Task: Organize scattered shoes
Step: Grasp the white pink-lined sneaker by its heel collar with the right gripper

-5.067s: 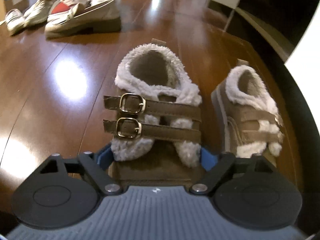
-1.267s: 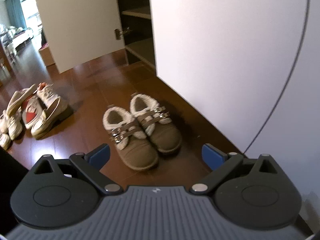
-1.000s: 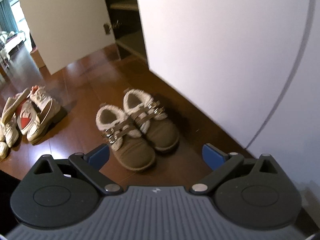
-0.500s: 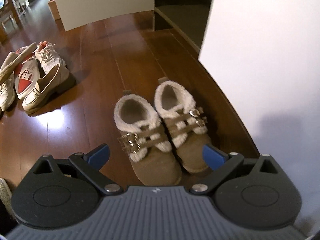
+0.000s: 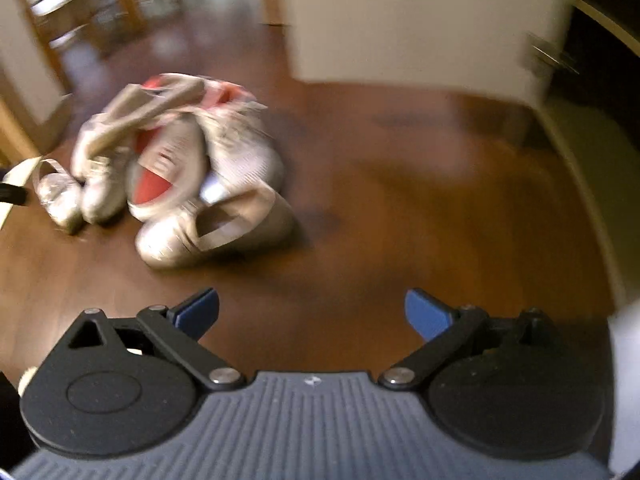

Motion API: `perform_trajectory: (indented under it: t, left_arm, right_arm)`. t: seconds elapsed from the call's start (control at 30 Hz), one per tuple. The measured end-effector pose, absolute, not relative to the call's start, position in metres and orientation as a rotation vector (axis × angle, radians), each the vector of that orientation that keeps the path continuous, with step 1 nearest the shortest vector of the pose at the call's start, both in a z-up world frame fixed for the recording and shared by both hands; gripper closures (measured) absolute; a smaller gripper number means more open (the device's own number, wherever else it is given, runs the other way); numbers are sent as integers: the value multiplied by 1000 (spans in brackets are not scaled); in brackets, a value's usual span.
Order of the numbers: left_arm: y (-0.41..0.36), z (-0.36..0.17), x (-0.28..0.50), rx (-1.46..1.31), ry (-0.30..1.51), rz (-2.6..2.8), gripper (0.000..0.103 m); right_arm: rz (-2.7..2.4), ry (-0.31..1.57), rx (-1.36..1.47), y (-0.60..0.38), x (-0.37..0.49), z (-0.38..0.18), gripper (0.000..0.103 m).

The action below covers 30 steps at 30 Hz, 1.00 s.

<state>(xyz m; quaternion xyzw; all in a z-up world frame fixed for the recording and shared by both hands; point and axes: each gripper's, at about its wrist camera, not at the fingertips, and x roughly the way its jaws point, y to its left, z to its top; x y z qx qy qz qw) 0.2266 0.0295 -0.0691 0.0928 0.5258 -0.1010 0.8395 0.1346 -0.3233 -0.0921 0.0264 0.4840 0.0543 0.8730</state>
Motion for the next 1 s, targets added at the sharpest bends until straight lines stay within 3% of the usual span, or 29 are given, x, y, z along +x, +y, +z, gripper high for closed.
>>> perform_trajectory:
  t: [0.3, 0.53, 0.57, 0.6, 0.63, 0.7, 0.8, 0.9, 1.0]
  left_arm:
    - [33, -117, 291, 126, 1125, -178, 11]
    - [48, -145, 296, 185, 1164, -125, 11]
    - [48, -145, 294, 189, 1162, -124, 11]
    - [47, -143, 292, 192, 1159, -126, 11]
    - [45, -142, 290, 194, 1155, -130, 11]
    - [41, -139, 287, 195, 1147, -139, 11]
    - [34, -135, 287, 184, 1130, -152, 11]
    - [19, -132, 285, 165, 1127, -189, 11]
    - [0, -132, 279, 164, 1133, -235, 11]
  right_arm:
    - [321, 906, -174, -222, 329, -161, 1]
    - [302, 947, -221, -177, 422, -220, 1]
    - [278, 970, -192, -174, 430, -233, 3]
    - [267, 971, -194, -175, 430, -236, 31]
    - [249, 971, -199, -176, 431, -242, 33]
    - [242, 960, -189, -179, 429, -245, 46]
    - [316, 903, -182, -192, 418, -230, 47]
    - [395, 760, -116, -229, 384, -182, 47]
    - [415, 736, -55, -282, 338, -144, 46]
